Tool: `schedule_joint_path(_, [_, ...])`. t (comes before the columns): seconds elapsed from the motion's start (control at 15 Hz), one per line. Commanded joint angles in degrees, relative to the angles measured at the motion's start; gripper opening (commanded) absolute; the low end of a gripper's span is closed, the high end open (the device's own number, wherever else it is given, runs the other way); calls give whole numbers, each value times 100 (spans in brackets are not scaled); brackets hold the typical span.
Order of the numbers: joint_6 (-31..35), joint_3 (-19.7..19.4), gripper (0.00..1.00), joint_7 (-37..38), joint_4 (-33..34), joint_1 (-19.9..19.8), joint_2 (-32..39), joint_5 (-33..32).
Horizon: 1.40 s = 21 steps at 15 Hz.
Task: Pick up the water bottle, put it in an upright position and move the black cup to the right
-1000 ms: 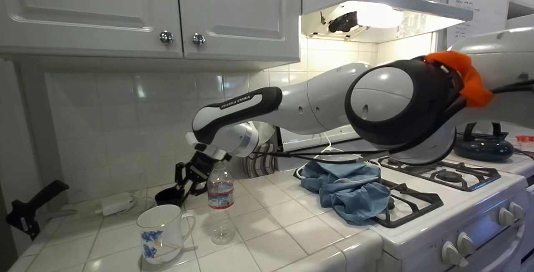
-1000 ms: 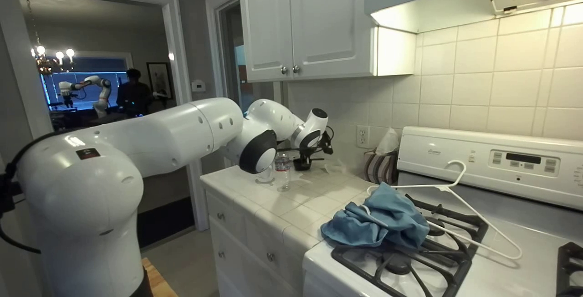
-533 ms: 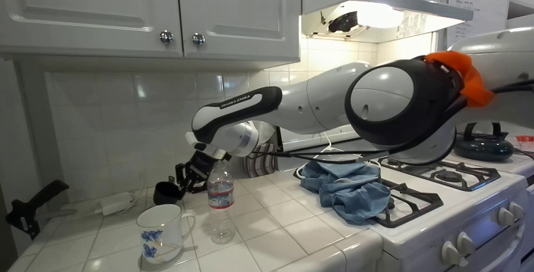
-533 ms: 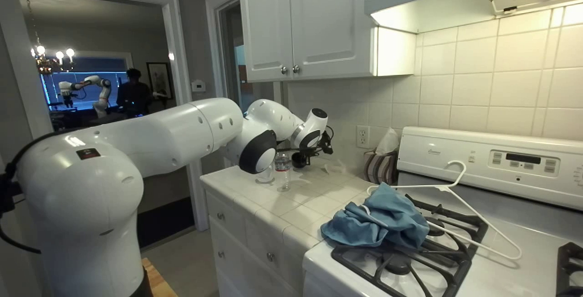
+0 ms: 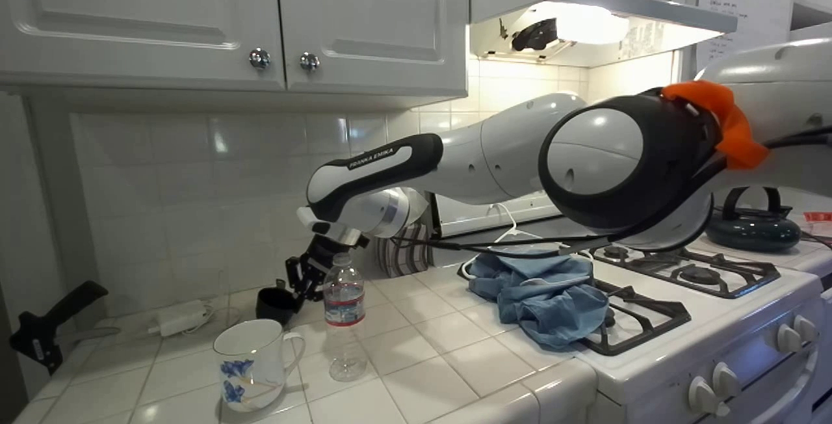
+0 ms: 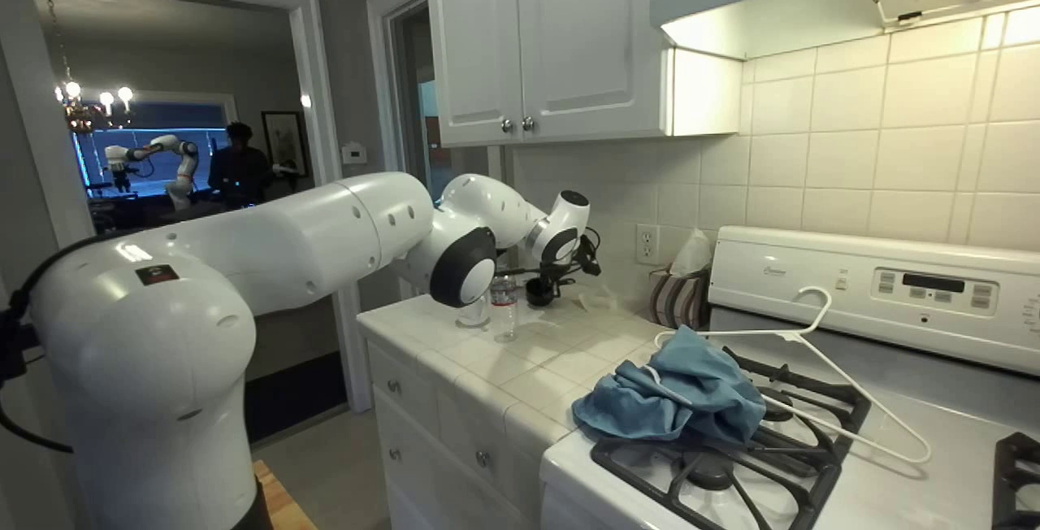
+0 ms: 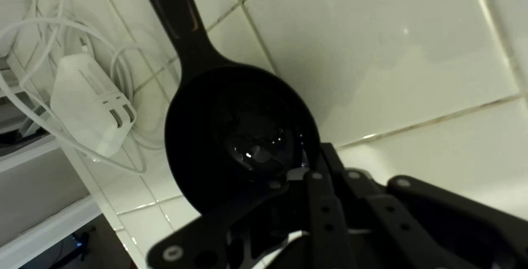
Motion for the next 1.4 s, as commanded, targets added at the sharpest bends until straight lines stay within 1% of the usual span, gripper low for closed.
schedule_joint_path(0.0, [169,-332,1,311,36,-1,-118,-152])
schedule_joint_path(0.27, [390,-691,1,655,-190,8,-326,-137])
schedule_joint_path(0.53, [635,-1081,1,1249,-511,144,-506,-159])
schedule_joint_path(0.73, [1349,-1451,1,2007,-1064,316,-662,-134])
schedule_joint_path(0.87, [1999,-1842,1,2709,-1586,483,-837,-149])
schedule_joint_path(0.93, [2401,-2106,1,3136,-1906,611,-975,-164])
schedule_joint_path(1.07, [2942,-2666,1,3915,-2383,922,-1181,-167])
schedule_joint_path(1.27, [3305,-3570,1,5007,-3075,1501,-1635,-177])
schedule_joint_path(1.33, [3380,-3596,1,5469,-3321,1560,-1788,-564])
